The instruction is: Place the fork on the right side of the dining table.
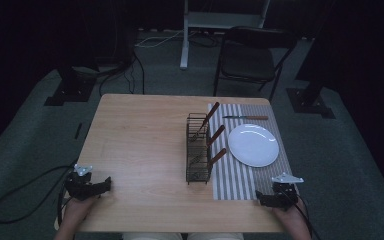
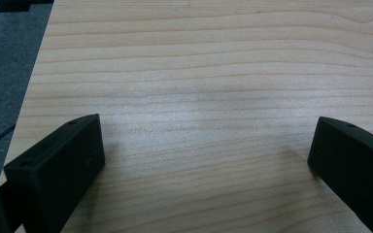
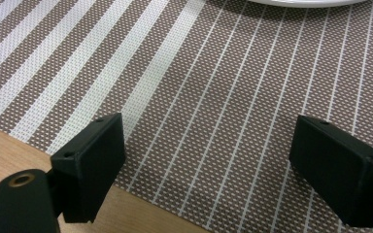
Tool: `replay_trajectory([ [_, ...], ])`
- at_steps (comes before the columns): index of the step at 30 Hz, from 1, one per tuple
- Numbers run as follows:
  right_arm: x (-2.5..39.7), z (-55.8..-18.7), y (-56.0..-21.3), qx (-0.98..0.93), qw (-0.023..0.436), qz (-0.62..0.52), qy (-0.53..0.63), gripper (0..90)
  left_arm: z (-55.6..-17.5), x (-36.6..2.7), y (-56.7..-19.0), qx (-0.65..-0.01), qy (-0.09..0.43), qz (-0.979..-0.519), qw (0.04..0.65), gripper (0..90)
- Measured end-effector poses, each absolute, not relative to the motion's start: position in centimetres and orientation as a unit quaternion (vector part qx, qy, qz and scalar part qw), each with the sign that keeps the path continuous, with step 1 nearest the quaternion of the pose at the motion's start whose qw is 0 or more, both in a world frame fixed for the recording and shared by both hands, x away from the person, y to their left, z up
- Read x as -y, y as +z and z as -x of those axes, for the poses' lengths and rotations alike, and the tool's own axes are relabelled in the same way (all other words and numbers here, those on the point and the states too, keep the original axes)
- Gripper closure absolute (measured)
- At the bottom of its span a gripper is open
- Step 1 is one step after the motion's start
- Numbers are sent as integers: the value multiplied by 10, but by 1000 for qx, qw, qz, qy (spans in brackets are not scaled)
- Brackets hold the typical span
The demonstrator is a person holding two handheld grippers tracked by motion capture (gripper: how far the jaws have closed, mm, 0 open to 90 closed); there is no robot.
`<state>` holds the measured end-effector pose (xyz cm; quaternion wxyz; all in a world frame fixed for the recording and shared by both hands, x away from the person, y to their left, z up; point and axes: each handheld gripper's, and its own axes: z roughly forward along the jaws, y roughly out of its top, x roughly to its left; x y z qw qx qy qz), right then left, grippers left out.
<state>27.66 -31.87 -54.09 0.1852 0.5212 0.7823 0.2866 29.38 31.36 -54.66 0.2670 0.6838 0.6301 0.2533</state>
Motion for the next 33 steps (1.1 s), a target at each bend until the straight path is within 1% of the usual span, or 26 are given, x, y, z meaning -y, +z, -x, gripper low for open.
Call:
replay_trajectory([
  [4, 319, -276, -541, -782, 186, -521, 289, 143, -294, -314, -547, -630, 253, -684, 267, 2],
  [7, 319, -276, -539, -782, 170, -519, 299, 149, -294, -314, -547, -630, 253, -684, 267, 2],
  [12, 314, -278, -536, -789, 162, -510, 302, 151, -294, -314, -547, -630, 253, -684, 267, 2],
  [23, 301, -287, -526, -799, 160, -486, 318, 159, -294, -314, -547, -630, 253, -684, 267, 2],
  [26, 296, -292, -521, -801, 158, -478, 326, 160, -294, -314, -547, -630, 254, -684, 268, 2],
  [27, 294, -293, -520, -801, 157, -476, 327, 177, -294, -314, -547, -630, 254, -684, 267, 2],
  [33, 291, -305, -513, -799, 158, -472, 336, 178, -294, -314, -547, -630, 254, -684, 267, 2],
])
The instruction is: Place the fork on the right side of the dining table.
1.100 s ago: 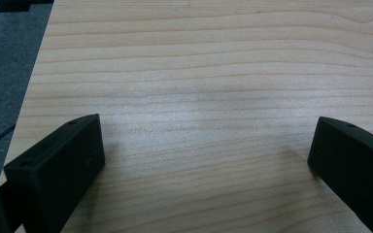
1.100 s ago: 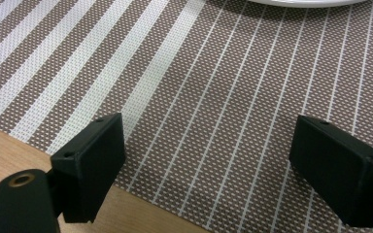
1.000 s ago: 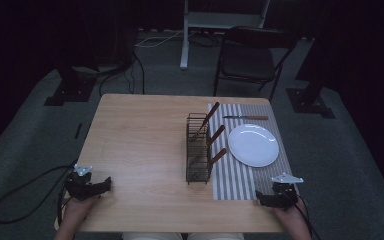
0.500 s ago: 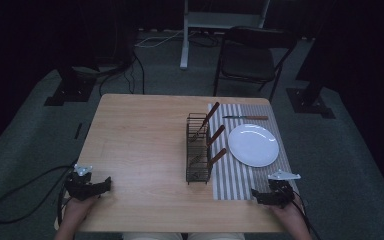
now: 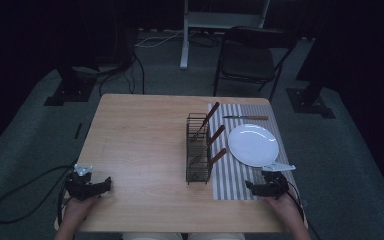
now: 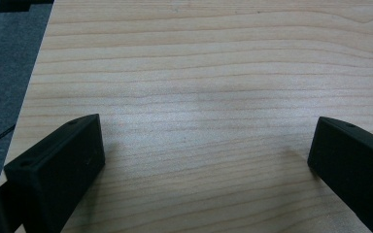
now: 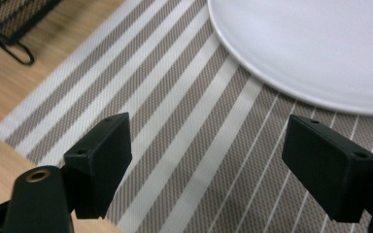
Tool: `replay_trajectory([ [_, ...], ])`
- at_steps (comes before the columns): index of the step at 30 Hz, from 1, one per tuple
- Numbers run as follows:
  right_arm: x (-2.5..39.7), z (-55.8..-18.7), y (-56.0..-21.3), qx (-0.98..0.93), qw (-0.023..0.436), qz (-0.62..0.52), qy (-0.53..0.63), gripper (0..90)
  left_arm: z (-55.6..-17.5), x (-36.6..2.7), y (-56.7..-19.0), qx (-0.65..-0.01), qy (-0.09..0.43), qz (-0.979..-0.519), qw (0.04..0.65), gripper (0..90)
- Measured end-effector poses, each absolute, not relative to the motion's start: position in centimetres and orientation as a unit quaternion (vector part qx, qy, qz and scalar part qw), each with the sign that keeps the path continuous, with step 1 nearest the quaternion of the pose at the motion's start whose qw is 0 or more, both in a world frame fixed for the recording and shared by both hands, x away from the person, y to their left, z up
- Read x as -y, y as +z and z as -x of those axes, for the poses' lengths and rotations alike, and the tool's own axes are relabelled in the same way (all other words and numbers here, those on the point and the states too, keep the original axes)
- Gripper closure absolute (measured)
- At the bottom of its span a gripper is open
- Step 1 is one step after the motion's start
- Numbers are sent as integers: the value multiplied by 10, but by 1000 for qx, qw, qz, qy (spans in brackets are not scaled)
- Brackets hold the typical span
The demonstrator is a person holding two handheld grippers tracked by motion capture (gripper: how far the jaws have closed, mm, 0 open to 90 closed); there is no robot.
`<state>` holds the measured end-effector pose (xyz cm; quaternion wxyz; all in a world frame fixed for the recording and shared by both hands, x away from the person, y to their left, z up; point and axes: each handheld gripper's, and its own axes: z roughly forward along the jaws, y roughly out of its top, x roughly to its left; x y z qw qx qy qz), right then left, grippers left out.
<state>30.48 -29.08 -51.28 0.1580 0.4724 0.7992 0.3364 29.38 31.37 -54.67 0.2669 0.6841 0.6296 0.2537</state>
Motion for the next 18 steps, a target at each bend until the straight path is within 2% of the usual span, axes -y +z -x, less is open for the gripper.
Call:
replay_trajectory([
  [18, 283, -341, -482, -798, 168, -456, 356, 199, -294, -314, -547, -630, 254, -684, 267, 2],
])
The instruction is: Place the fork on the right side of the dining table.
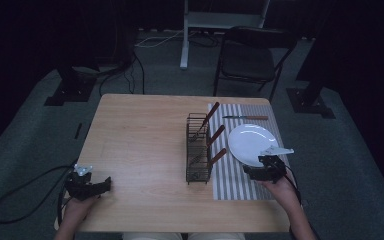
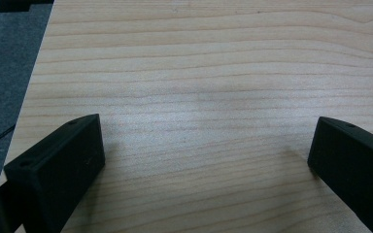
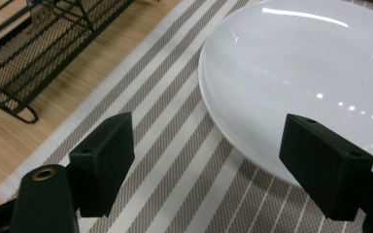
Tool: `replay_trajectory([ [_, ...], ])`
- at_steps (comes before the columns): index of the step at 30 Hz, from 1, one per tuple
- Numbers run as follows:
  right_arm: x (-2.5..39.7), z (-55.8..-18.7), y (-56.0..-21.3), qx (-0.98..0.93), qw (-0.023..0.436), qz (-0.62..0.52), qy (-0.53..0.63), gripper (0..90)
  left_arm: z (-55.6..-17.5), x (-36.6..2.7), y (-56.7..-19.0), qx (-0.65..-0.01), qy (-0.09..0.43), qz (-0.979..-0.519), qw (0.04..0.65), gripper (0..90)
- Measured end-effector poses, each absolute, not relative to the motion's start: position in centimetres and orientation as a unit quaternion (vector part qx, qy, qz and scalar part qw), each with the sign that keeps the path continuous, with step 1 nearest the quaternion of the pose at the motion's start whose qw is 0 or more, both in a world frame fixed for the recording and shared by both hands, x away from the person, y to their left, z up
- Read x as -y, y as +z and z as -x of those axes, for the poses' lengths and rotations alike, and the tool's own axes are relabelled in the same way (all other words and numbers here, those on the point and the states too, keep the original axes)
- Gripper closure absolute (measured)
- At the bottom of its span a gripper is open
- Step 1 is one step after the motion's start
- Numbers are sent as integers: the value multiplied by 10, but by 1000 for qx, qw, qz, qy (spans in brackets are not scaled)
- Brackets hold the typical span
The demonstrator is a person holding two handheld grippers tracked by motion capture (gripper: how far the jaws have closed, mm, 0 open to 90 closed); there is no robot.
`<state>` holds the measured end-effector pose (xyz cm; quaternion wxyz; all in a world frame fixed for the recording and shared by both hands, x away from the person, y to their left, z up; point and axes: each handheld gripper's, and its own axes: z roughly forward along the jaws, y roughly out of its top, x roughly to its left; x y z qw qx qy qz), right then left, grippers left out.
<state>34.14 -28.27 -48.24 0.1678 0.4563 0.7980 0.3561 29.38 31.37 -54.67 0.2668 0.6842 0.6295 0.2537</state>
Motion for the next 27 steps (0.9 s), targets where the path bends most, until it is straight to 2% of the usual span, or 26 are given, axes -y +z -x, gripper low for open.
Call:
replay_trajectory([
  [27, 264, -392, -444, -801, 174, -430, 379, 201, -294, -314, -547, -630, 254, -684, 267, 2],
])
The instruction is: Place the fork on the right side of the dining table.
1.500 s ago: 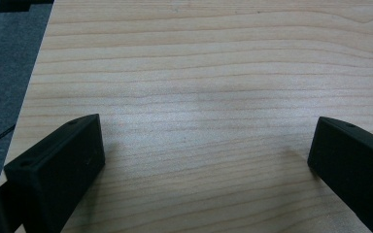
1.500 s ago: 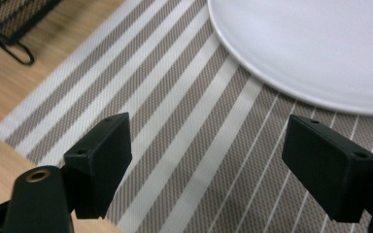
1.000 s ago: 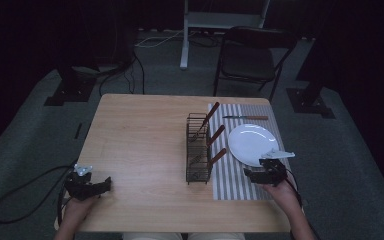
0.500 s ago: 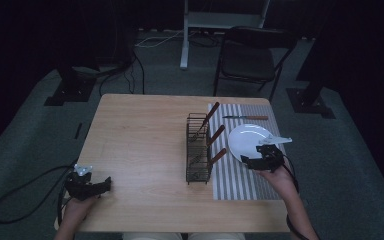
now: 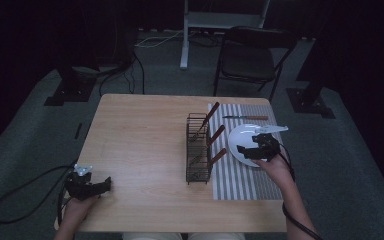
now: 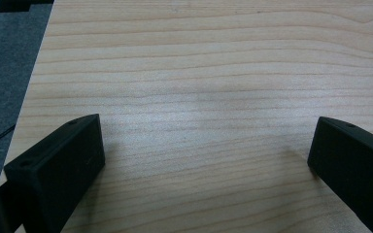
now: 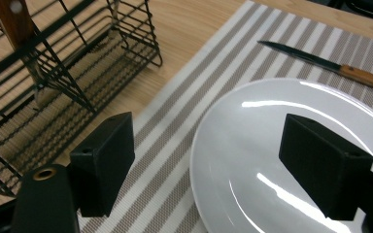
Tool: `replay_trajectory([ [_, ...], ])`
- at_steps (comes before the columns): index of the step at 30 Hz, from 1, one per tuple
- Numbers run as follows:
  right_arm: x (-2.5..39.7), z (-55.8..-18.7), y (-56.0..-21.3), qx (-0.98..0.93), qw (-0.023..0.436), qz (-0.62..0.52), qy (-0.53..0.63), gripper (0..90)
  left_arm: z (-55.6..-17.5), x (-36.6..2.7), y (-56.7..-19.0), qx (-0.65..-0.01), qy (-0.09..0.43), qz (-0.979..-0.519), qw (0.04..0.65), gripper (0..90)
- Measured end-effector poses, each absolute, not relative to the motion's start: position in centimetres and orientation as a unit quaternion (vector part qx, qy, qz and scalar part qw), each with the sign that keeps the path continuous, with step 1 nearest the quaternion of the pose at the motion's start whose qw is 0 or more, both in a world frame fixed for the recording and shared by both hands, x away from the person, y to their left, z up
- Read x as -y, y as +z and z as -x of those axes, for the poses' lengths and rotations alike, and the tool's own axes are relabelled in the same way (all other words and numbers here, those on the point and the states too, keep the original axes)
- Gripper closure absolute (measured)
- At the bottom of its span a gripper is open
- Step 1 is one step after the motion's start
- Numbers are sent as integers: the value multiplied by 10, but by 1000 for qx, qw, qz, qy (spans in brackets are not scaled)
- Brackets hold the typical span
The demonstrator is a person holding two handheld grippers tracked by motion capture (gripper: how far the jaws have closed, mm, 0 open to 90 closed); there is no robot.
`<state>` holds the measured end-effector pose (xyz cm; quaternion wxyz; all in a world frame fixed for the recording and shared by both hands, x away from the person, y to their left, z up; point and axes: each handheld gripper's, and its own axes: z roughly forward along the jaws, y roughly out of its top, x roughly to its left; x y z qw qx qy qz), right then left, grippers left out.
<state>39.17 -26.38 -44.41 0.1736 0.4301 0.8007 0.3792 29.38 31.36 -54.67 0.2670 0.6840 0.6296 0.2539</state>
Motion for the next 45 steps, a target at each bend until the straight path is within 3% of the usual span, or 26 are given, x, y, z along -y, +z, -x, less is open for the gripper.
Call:
replay_trajectory([
  [45, 209, -465, -386, -808, 181, -396, 396, 242, -294, -314, -547, -629, 254, -684, 267, 3],
])
